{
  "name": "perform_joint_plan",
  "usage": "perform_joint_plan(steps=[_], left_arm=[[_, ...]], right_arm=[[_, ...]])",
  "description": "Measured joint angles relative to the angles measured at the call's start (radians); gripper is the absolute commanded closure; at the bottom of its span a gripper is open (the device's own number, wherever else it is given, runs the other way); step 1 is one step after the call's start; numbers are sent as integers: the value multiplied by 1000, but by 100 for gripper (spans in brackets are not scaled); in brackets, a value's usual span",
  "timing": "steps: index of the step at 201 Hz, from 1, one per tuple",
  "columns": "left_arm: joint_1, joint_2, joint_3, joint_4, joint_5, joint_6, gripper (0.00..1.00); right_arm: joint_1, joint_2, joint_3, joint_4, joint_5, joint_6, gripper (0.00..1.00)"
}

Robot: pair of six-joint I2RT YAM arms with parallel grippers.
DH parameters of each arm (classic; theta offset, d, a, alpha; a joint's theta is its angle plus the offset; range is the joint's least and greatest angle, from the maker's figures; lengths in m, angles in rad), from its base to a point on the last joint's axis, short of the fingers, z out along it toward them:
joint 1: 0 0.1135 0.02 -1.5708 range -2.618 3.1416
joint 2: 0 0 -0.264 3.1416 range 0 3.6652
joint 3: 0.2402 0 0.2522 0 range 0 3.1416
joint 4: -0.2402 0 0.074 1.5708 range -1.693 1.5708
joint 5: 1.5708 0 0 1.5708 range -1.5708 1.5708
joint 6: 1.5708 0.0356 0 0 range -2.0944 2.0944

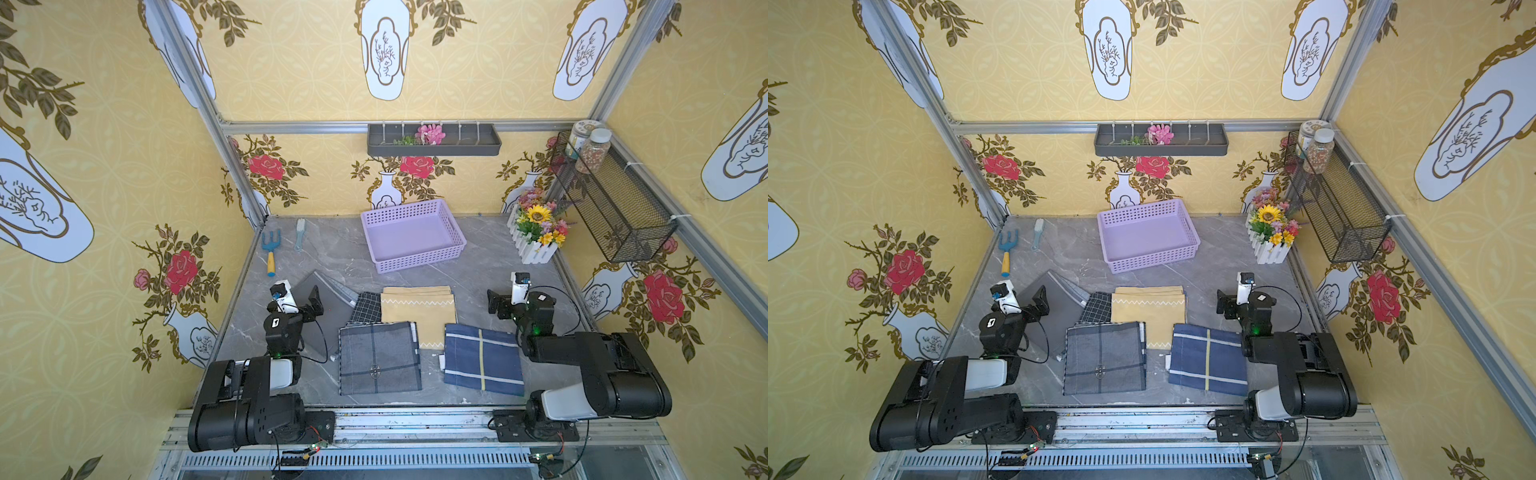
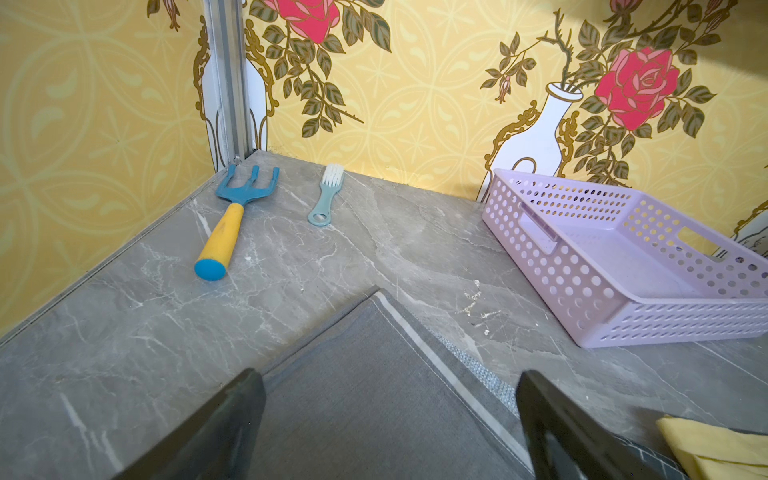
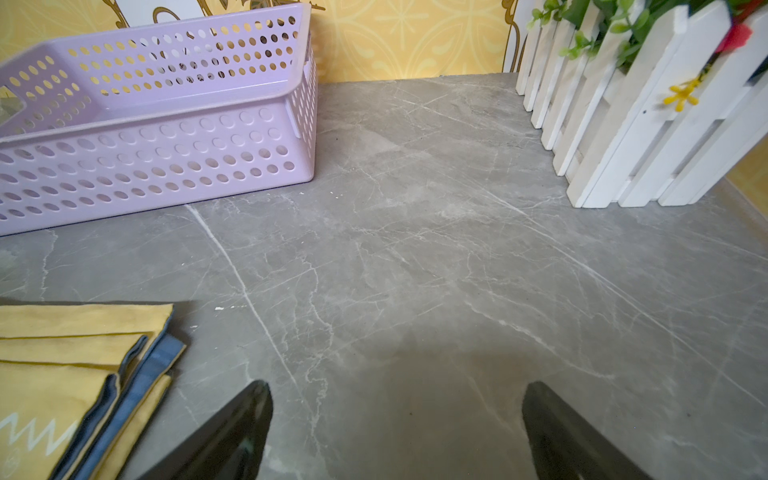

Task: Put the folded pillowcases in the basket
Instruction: Pick up the pillowcase from the pillowcase.

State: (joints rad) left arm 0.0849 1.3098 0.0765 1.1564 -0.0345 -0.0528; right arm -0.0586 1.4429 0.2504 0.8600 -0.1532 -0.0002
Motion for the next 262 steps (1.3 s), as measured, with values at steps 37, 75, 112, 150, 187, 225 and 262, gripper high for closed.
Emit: perform_joint_plan(steps=[37,75,112,150,187,225,262], left_arm=[[0,0,0,0,0,0,0],[0,0,0,0,0,0,0],[0,0,0,0,0,0,0],[0,1,0,0,0,0,0],[0,-11,-1,-4,-20,-1,0],[0,-177,-21,-55,-48,-11,0],[0,-463,-8,-240,-57,-39,0]], right_arm=[[0,0,0,0,0,0,3],[0,0,0,0,0,0,3],[0,0,0,0,0,0,3],[0,0,0,0,0,0,3],[0,-13,6,-23,-1,1,3],[2,-197,148,-264,48,29,3],[-1,-361,267,-505,55,103,3]])
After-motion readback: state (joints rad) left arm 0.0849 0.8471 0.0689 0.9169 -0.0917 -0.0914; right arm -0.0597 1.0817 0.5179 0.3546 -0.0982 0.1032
